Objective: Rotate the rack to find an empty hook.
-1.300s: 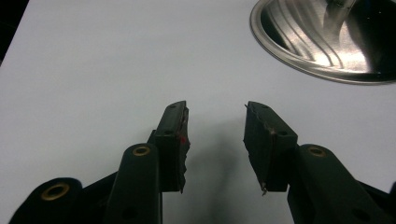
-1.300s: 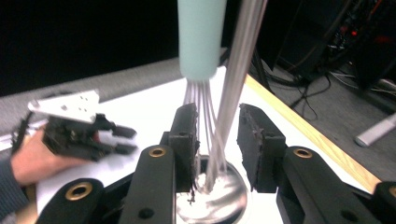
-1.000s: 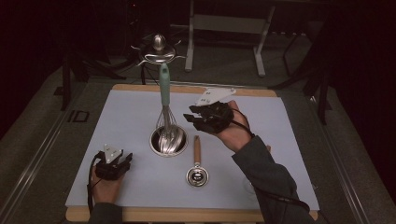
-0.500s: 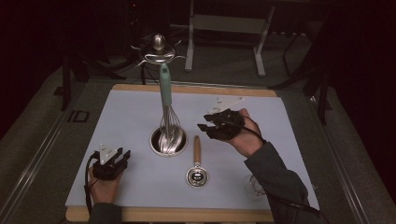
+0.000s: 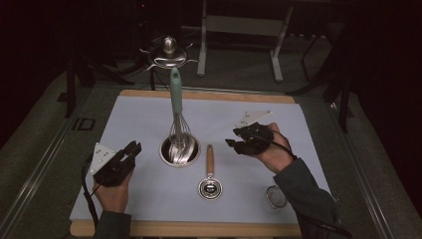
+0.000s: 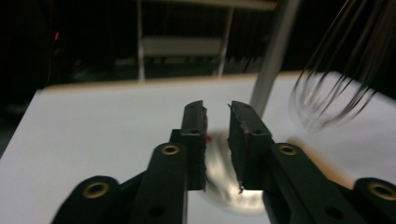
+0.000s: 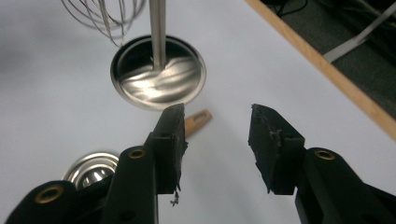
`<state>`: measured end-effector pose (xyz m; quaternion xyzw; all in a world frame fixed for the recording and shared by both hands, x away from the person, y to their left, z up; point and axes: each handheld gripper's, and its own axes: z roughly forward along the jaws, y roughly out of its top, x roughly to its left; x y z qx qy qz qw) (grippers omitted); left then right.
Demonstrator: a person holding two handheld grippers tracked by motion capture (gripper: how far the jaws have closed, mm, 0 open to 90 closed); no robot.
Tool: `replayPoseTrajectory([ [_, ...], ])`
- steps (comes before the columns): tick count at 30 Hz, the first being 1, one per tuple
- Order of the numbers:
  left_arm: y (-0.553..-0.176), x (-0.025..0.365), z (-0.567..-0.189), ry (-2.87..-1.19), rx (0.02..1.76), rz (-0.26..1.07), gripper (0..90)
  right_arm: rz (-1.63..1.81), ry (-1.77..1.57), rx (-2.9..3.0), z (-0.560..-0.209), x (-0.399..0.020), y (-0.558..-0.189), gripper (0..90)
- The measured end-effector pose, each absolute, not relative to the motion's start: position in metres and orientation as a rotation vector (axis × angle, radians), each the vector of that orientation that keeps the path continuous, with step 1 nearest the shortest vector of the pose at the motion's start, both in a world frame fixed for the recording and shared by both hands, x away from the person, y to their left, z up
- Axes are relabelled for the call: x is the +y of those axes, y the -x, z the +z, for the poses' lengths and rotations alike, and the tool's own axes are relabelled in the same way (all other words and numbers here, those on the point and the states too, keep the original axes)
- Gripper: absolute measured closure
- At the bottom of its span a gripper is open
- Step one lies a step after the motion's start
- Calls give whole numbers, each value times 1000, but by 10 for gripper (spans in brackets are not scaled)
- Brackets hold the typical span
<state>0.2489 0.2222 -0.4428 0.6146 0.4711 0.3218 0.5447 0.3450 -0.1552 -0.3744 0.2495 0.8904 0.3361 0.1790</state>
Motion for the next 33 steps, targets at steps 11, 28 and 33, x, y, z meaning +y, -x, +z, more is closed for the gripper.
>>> replayPoseTrajectory([
  [11,-250,210,-384,-1286,949,818,900,913,-768,2552,-403,-170,-342,523],
  [28,-263,186,-314,-1202,764,945,900,882,-917,2574,-450,-186,-337,512],
  [33,-268,180,-301,-1200,741,960,900,892,-923,2575,-452,-190,-335,511],
])
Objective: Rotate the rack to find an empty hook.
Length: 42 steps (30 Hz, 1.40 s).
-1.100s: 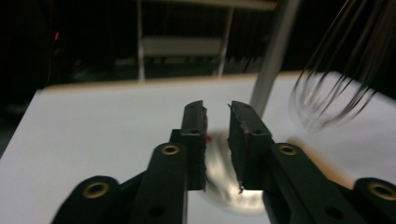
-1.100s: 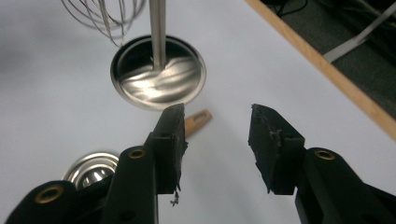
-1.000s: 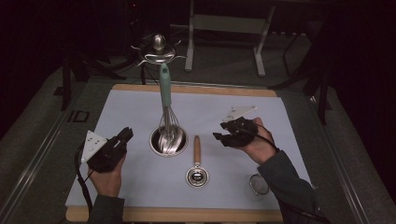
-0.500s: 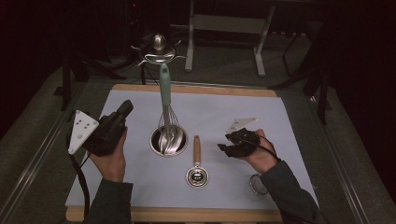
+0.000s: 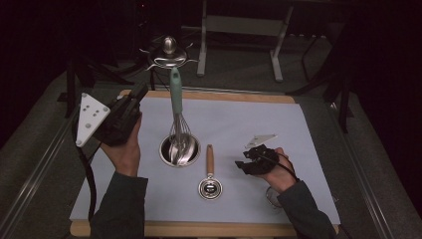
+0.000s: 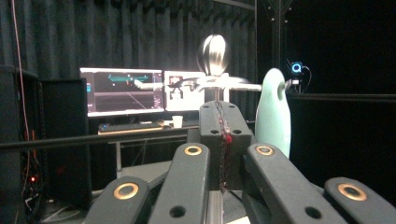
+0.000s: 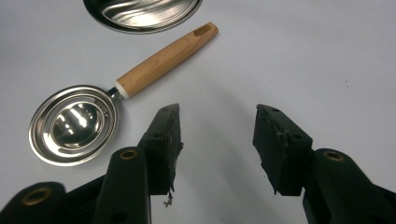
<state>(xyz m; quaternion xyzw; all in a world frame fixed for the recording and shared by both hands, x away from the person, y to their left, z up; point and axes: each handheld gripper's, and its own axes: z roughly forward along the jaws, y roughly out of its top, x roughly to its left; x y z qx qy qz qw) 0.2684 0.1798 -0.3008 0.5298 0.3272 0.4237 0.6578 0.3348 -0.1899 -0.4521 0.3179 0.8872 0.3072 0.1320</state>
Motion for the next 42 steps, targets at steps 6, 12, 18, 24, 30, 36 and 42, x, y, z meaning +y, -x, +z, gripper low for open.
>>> replayPoseTrajectory([
  [6,-274,175,-292,-1215,731,978,900,893,-938,2575,-454,-193,-334,511],
  [12,-279,174,-289,-1222,735,982,900,894,-949,2573,-456,-196,-335,511],
  [18,-285,178,-289,-1233,751,999,900,902,-953,2571,-457,-198,-335,510],
  [24,-289,182,-289,-1236,755,1012,900,895,-957,2575,-459,-198,-335,511],
  [30,-296,187,-287,-1238,776,1014,900,902,-964,2572,-459,-200,-335,511],
  [36,-303,189,-286,-1244,790,1018,900,899,-971,2573,-461,-201,-335,511],
  [42,-307,191,-285,-1242,800,1018,900,898,-974,2573,-461,-202,-335,511],
])
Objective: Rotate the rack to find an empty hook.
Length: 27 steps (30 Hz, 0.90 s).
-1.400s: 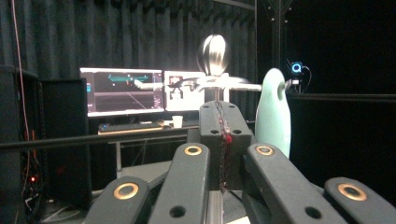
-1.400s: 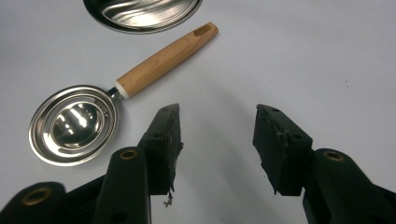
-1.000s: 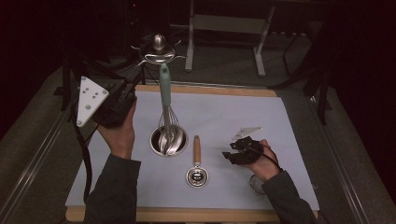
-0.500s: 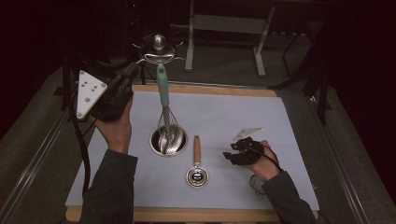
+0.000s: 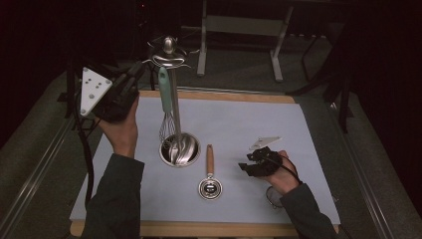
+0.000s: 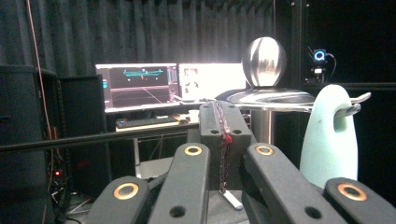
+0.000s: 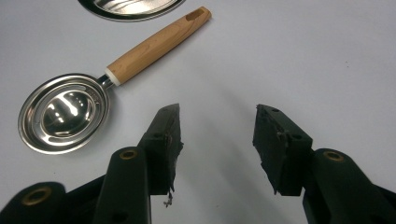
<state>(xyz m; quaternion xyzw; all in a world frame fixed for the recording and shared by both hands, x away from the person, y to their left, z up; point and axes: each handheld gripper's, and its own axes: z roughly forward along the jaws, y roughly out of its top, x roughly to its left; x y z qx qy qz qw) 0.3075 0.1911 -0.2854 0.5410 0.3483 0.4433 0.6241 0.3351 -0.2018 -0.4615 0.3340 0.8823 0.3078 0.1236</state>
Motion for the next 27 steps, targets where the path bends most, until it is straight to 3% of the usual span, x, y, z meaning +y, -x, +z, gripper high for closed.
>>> replayPoseTrajectory([
  [27,-337,193,-277,-1284,854,1011,900,901,-988,2571,-465,-207,-335,511],
])
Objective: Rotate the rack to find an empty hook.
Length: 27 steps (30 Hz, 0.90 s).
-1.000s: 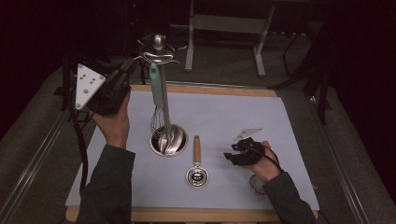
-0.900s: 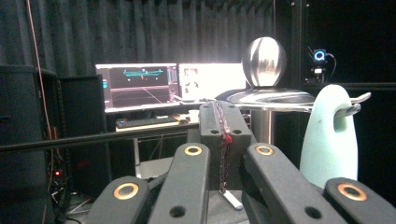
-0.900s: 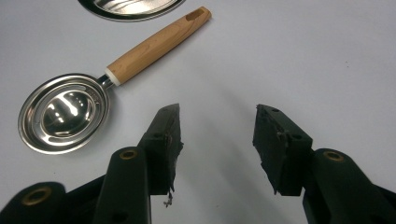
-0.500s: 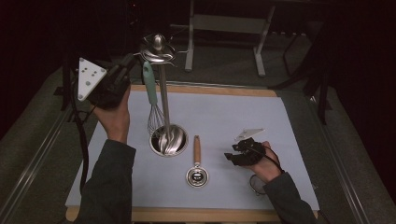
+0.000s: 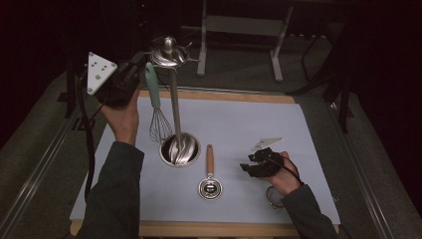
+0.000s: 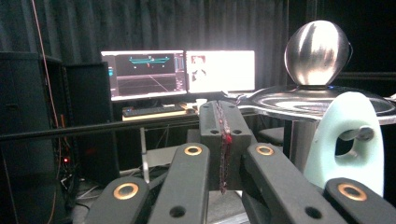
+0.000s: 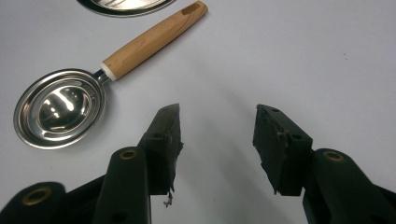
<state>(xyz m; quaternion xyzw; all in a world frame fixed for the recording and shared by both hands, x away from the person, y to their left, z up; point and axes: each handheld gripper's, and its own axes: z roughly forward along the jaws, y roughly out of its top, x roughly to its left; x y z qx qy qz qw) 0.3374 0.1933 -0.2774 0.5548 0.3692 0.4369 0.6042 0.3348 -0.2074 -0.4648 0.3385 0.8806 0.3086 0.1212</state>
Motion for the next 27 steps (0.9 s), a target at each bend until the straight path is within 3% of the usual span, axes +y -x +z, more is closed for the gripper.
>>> replayPoseTrajectory([
  [27,-325,213,-287,-1379,868,1015,882,891,-1014,2552,-460,-222,-334,510],
])
